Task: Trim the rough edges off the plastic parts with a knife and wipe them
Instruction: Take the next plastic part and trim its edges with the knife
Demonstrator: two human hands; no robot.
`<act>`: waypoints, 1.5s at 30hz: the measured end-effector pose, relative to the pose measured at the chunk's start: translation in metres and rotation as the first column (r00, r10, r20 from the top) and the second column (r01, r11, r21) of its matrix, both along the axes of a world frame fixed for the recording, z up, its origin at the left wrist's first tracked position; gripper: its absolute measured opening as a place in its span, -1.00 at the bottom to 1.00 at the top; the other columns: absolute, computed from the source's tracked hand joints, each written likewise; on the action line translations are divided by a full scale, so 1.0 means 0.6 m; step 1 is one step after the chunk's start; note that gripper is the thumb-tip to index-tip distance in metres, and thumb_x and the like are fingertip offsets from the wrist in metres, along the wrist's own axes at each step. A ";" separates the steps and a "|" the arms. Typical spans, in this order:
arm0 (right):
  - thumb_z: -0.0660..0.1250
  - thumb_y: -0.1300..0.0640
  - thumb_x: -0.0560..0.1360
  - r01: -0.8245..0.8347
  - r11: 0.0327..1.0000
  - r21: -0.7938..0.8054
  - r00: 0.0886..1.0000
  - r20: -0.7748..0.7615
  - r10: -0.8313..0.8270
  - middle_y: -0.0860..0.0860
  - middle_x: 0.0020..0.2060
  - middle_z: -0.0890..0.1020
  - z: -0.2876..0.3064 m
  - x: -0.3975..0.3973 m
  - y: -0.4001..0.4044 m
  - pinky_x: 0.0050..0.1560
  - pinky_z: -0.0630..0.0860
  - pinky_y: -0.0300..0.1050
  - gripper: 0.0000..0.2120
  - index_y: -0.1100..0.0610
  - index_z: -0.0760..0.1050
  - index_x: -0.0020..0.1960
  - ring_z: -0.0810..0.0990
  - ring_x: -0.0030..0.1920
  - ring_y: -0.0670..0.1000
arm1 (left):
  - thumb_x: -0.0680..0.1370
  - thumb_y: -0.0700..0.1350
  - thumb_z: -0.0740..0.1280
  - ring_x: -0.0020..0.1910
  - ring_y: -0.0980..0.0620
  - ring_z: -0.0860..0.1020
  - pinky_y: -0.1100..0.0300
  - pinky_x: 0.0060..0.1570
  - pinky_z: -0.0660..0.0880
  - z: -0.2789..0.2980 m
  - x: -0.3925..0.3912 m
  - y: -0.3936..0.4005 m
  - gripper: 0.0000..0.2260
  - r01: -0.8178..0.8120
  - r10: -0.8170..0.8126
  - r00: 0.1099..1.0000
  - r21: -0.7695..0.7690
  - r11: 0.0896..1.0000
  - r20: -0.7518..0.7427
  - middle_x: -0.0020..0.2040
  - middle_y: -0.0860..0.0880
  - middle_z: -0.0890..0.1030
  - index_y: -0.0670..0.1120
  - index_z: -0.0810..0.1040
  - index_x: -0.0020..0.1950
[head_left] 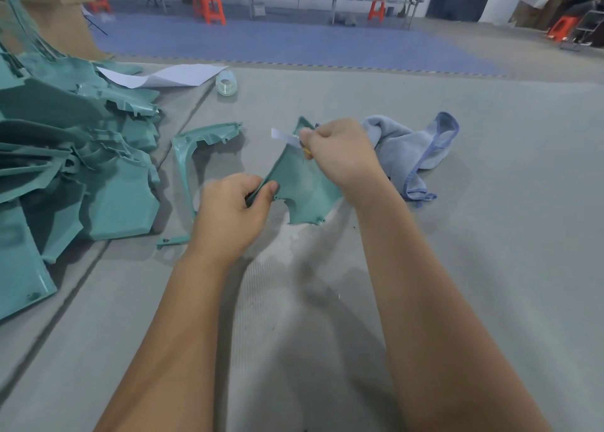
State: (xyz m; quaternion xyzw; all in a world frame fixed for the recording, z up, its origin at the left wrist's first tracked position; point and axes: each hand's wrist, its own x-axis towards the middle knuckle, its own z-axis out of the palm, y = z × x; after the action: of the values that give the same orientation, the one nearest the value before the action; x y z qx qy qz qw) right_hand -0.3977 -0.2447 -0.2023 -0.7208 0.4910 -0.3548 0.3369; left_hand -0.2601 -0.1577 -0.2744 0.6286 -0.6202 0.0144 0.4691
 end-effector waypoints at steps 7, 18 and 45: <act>0.29 0.10 0.53 -0.051 0.999 0.005 0.997 -0.063 0.051 -0.01 -0.56 0.26 -0.004 0.003 0.009 -0.33 0.24 -0.13 -0.70 0.15 0.43 -0.35 0.24 -0.44 0.02 | 0.55 -0.10 0.30 -0.43 0.00 0.34 0.21 -0.43 0.20 0.003 -0.001 0.006 -0.63 0.028 -0.027 0.999 -0.027 0.999 0.034 -0.48 0.01 0.32 -0.17 0.35 -0.43; 0.27 0.06 0.54 0.148 0.982 -0.115 0.989 0.001 -0.149 -0.04 -0.56 0.19 0.009 -0.004 -0.033 -0.38 0.14 -0.09 -0.57 0.10 0.20 -0.44 0.17 -0.45 0.03 | 0.56 -0.08 0.29 -0.43 -0.02 0.33 0.19 -0.41 0.19 0.002 0.001 0.002 -0.62 0.012 -0.012 1.000 -0.005 1.000 0.028 -0.48 -0.04 0.32 -0.22 0.35 -0.41; 0.25 0.05 0.63 -0.056 0.979 0.194 0.427 0.891 -0.153 0.00 -0.38 0.39 -0.052 -0.011 0.009 -0.29 0.42 -0.23 -0.75 0.10 0.33 -0.19 0.38 -0.42 -0.07 | 0.65 0.06 0.06 0.13 -0.05 0.50 0.08 -0.03 0.44 -0.004 -0.059 0.001 -0.61 -0.142 0.118 0.979 0.143 0.979 0.164 0.24 -0.05 0.47 0.01 0.42 0.43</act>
State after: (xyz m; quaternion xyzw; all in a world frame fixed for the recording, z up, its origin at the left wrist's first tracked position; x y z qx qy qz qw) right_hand -0.4046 -0.2394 -0.2337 -0.3681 0.2871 -0.6449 0.6051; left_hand -0.2954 -0.1572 -0.2771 0.6992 -0.6114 0.0461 0.3676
